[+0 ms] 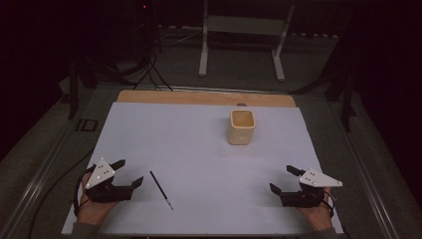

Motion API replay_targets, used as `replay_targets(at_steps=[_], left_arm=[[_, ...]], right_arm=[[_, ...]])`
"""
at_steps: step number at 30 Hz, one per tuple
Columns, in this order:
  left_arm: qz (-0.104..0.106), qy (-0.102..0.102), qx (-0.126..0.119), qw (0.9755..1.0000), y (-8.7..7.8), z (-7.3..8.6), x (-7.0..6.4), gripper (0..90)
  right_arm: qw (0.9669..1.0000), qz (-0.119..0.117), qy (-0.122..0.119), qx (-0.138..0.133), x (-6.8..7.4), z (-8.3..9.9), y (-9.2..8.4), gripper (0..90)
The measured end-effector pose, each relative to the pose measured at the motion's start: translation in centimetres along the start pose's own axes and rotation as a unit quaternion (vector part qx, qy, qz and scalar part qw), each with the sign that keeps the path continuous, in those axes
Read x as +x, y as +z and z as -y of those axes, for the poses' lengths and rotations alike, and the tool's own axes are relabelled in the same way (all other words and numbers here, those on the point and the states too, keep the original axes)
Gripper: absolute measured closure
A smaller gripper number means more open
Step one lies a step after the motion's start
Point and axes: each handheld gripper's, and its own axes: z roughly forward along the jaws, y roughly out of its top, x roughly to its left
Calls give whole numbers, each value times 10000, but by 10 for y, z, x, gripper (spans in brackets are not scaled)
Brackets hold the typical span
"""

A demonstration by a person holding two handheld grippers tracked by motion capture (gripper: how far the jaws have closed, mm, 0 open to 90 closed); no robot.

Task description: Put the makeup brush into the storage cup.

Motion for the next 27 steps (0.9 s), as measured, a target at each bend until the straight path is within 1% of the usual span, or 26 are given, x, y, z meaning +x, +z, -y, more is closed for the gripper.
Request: replay_targets(at_steps=[3, 8, 11, 21, 27], left_arm=[[60, -14, -8, 10000, 1, 0, -1, 153], [124, 31, 23, 9999, 2, -1, -2, 153], [203, 112, 72, 9997, 5, -2, -6, 153], [313, 201, 124, 9992, 8, -4, -11, 153], [445, 265, 161, 9985, 12, -5, -16, 153]], right_arm=[[10000, 3, 4, 2, 0, 0, 0, 100], [10000, -3, -11, 11, 0, 0, 0, 100], [10000, 20, -10, 24, 0, 0, 0, 101], [10000, 19, -8, 24, 0, 0, 0, 101], [10000, 13, -12, 29, 0, 0, 0, 101]])
